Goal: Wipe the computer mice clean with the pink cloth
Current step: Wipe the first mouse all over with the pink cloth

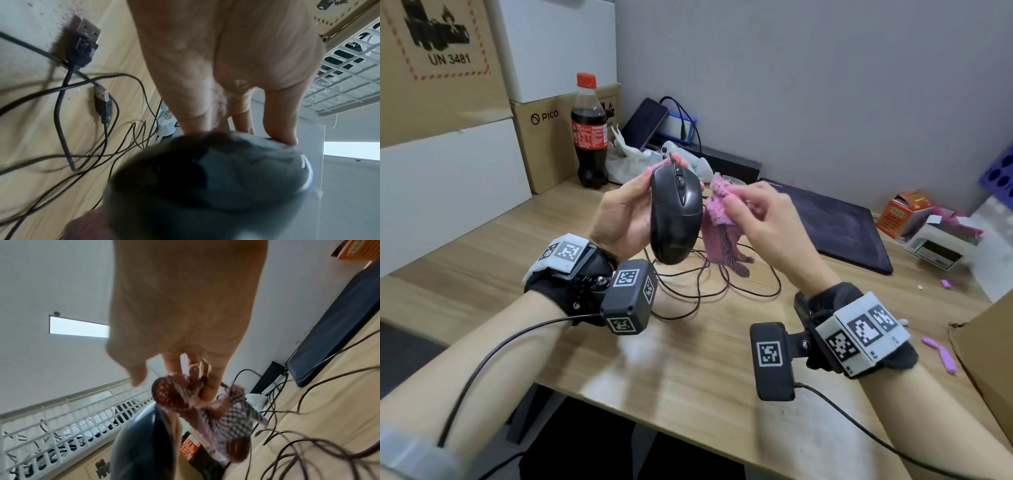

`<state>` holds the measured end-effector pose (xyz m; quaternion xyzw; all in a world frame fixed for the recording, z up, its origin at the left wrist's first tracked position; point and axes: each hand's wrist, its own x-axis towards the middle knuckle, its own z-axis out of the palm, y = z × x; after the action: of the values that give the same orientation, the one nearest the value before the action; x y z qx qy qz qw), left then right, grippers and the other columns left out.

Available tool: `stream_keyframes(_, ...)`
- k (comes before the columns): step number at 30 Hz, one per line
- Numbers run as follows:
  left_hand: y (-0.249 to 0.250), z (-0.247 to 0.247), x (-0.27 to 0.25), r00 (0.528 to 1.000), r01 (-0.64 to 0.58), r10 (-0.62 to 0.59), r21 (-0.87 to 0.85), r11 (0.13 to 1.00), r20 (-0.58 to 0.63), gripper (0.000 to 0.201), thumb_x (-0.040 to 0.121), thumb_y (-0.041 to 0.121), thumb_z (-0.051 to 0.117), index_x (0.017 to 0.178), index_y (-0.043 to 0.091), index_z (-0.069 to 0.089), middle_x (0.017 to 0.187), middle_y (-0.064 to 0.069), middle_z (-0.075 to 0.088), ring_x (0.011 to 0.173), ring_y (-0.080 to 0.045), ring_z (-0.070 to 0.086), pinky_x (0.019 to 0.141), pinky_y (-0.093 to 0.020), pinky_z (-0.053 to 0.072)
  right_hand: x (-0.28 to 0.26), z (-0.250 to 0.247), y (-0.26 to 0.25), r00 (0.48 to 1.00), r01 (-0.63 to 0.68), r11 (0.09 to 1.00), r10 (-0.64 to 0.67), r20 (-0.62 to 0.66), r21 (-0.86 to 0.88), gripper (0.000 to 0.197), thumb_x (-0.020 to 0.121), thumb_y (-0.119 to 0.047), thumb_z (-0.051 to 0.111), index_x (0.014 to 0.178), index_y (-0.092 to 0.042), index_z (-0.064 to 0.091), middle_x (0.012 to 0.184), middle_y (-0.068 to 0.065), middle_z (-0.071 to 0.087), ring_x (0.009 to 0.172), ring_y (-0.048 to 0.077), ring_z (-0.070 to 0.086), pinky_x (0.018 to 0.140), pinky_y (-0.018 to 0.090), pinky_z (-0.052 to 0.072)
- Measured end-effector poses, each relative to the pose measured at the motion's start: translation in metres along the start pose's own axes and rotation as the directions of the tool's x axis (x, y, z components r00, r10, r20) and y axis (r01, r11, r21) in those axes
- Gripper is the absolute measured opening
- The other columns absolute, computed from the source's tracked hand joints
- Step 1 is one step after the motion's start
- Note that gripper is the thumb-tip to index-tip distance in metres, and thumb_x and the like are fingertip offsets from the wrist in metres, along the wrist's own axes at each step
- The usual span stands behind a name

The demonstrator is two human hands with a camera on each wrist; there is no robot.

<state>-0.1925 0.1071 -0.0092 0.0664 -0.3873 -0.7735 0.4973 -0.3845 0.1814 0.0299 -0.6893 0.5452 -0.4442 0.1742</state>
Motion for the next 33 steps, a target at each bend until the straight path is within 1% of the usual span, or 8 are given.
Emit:
stream_keyframes(3,-0.003,0.003,0.001,0.999,0.031,-0.031,0.010,0.999,0.008,0.042,0.095,0.026,0.041,0.123,0.006,0.065,0.123,-0.012,0.066,0.115,-0.023,0.062,0.097,-0.036,0.051,0.004,0.004,-0.009,0.987,0.145,0.988,-0.141,-0.073,0.058,0.025,0.096,-0.012,0.057,0.116,-0.019,0.069,0.107,0.002,0.057,0.097,0.010,0.058,0.079,0.018,0.049)
stream_keyframes(8,-0.007,-0.002,0.008,0.992,0.124,-0.123,0.032,0.992,-0.011,0.059,0.101,0.033,0.037,0.146,-0.006,0.031,0.141,-0.031,0.044,0.129,-0.037,0.049,0.107,-0.043,0.044,0.003,0.014,-0.015,0.887,0.430,0.890,-0.386,0.252,-0.154,0.033,0.096,-0.004,0.056,0.119,-0.023,0.070,0.105,-0.001,0.045,0.092,0.011,0.050,0.081,0.014,0.042)
stream_keyframes(13,-0.006,-0.012,0.012,0.986,0.134,-0.127,0.060,0.989,-0.109,0.053,0.097,0.033,0.045,0.140,0.002,0.044,0.137,-0.022,0.052,0.127,-0.034,0.051,0.103,-0.043,0.048,-0.005,0.002,0.009,0.935,0.297,0.948,-0.263,0.239,-0.117,0.031,0.097,-0.006,0.055,0.119,-0.022,0.070,0.108,0.003,0.049,0.091,0.018,0.061,0.066,0.006,0.045)
stream_keyframes(17,-0.004,-0.012,0.014,0.992,0.091,-0.091,0.006,0.996,-0.092,0.033,0.098,0.029,0.047,0.123,0.010,0.056,0.121,-0.008,0.060,0.120,-0.023,0.054,0.105,-0.041,0.044,-0.007,-0.003,0.021,0.982,0.171,0.968,-0.152,0.116,-0.183,0.032,0.098,-0.006,0.051,0.122,-0.019,0.067,0.108,0.005,0.050,0.092,0.010,0.055,0.075,0.009,0.048)
stream_keyframes(21,-0.007,-0.013,0.014,0.987,0.088,-0.086,0.011,0.996,-0.133,0.046,0.098,0.027,0.047,0.137,0.003,0.046,0.142,-0.017,0.048,0.137,-0.029,0.042,0.113,-0.044,0.036,-0.001,0.007,0.006,0.966,0.236,0.966,-0.222,0.133,-0.104,0.047,0.096,0.002,0.046,0.139,-0.018,0.053,0.111,0.001,0.042,0.085,0.013,0.053,0.067,0.002,0.043)
stream_keyframes(26,-0.008,-0.010,0.012,0.986,0.110,-0.102,0.056,0.992,-0.130,0.058,0.101,0.031,0.042,0.149,-0.001,0.031,0.147,-0.030,0.038,0.138,-0.040,0.039,0.111,-0.046,0.039,-0.003,0.020,-0.002,0.897,0.371,0.905,-0.290,0.335,-0.210,0.059,0.095,0.008,0.045,0.146,-0.021,0.041,0.118,0.008,0.038,0.110,0.022,0.047,0.094,0.034,0.048)
stream_keyframes(31,-0.009,-0.006,0.007,0.987,0.048,-0.037,0.070,0.996,-0.157,0.053,0.100,0.024,0.044,0.144,-0.004,0.037,0.145,-0.025,0.043,0.135,-0.033,0.044,0.107,-0.041,0.045,0.001,0.012,0.011,0.952,0.198,0.938,-0.115,0.283,-0.283,0.064,0.090,0.010,0.045,0.145,-0.021,0.042,0.106,0.005,0.035,0.092,0.025,0.048,0.062,0.015,0.040)
stream_keyframes(33,-0.009,-0.002,0.007,0.989,0.028,-0.019,0.054,0.998,-0.149,0.045,0.100,0.021,0.044,0.137,-0.004,0.046,0.140,-0.024,0.047,0.126,-0.030,0.053,0.099,-0.039,0.051,0.002,0.009,0.009,0.970,0.149,0.948,-0.084,0.229,-0.283,0.059,0.089,0.010,0.045,0.141,-0.017,0.046,0.104,0.003,0.034,0.088,0.023,0.048,0.062,0.020,0.043)
